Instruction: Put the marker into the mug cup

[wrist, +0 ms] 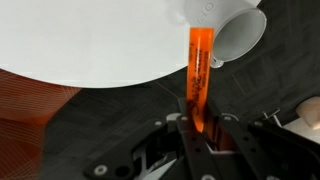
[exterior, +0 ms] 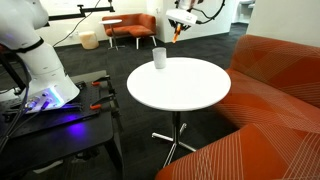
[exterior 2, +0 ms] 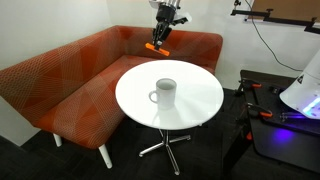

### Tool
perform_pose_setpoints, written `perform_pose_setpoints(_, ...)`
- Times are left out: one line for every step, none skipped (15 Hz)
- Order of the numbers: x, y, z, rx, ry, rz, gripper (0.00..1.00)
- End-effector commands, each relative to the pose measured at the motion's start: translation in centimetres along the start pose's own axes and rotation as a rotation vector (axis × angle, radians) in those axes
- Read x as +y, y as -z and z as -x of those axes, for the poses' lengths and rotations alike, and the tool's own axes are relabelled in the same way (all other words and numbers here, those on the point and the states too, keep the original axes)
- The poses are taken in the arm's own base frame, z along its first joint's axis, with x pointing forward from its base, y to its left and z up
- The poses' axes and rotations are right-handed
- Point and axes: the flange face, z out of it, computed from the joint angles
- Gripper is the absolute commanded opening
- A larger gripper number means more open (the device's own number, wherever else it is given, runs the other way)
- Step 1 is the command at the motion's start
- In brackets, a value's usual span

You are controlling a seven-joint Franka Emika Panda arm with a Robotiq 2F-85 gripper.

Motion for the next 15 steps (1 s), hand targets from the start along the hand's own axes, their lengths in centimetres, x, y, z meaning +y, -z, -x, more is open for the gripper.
perform_pose_setpoints(0.6,-0.2,-0.4,0.037,0.098,-0.114,0.05)
perform_pose_setpoints(0.5,-0.4,-0.4,0.044,0.124,-0.147,0.05)
perform_pose_setpoints(0.5,-0.7,-0.4,0.051,0.149,-0.177,0.05)
perform_pose_setpoints(0.4,-0.9,-0.4,0.056,0.168,-0.208,0.05)
perform_pose_setpoints(0.4,-1.2,-0.5,0.061,0.187,-0.234,0.05)
perform_pose_setpoints(0.3,-1.5,-0.5,0.069,0.202,-0.267,0.05)
perform_pose_setpoints(0.1,-1.8,-0.6,0.079,0.203,-0.303,0.05)
perform_pose_setpoints(-0.3,-1.8,-0.1,0.043,0.178,-0.249,0.19)
perform_pose_setpoints(-0.3,-2.1,-0.2,0.047,0.180,-0.271,0.19)
perform_pose_setpoints(-0.2,-2.2,-0.2,0.050,0.179,-0.280,0.19)
perform_pose_setpoints(-0.2,-2.3,-0.2,0.051,0.179,-0.283,0.19)
perform_pose_setpoints(-0.1,-2.3,-0.3,0.052,0.180,-0.283,0.19)
perform_pose_setpoints(-0.1,-2.3,-0.3,0.052,0.180,-0.283,0.05)
perform_pose_setpoints(0.4,-2.7,-0.5,0.083,0.203,-0.292,0.05)
perform_pose_setpoints(0.7,-3.1,-0.6,0.108,0.229,-0.292,0.05)
